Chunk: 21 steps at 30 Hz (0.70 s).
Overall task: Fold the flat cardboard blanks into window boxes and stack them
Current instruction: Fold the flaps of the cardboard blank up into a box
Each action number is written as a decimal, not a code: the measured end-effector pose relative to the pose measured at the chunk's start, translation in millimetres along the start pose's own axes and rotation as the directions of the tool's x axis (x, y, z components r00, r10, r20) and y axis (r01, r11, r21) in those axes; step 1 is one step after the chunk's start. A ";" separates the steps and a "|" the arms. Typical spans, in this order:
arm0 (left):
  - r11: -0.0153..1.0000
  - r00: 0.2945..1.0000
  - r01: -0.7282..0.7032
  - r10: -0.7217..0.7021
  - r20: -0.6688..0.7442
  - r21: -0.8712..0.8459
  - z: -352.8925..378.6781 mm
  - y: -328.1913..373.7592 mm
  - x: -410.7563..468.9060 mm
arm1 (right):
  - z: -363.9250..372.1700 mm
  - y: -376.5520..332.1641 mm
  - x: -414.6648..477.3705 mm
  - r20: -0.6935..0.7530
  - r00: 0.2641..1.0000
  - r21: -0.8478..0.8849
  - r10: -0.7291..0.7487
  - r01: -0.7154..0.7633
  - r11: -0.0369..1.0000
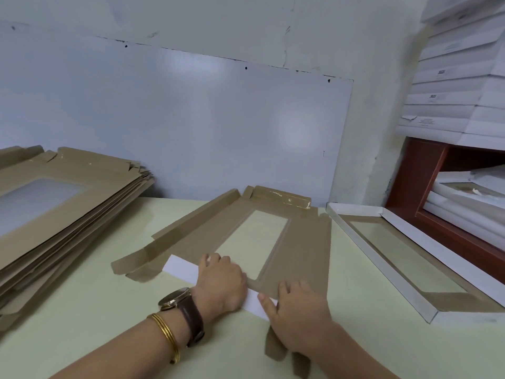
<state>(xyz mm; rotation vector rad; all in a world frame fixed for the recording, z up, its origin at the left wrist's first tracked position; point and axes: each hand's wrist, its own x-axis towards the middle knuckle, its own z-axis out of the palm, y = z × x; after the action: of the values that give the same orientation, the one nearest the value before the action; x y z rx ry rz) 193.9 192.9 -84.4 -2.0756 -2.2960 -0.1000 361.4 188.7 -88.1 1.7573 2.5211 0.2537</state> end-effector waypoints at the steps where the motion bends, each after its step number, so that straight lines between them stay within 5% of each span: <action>1: 1.000 1.000 -0.004 0.004 0.018 0.002 -2.7 4.0 -0.2 | -2.2 -7.1 -2.7 0.002 1.000 -0.013 -0.009 0.009 1.000; 9: 0.998 0.985 0.050 -0.044 0.166 -0.031 -25.2 7.2 7.8 | -17.9 -40.5 -14.6 0.028 0.991 -0.003 -0.129 0.129 0.992; 17: 0.975 0.971 0.102 -0.140 0.196 0.196 -24.5 5.5 0.5 | -36.5 -50.4 -24.4 -0.154 0.930 0.147 -0.333 0.355 0.923; 21: 0.981 0.974 0.113 -0.140 0.178 0.158 -11.9 -6.7 -4.9 | -49.8 -23.7 -7.5 -0.004 0.972 0.451 -0.236 0.212 0.867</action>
<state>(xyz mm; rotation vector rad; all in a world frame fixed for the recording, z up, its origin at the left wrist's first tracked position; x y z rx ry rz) 187.6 186.5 -73.1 -1.9420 -2.4565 0.2653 335.0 168.6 -43.4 1.5302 2.8796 -0.4179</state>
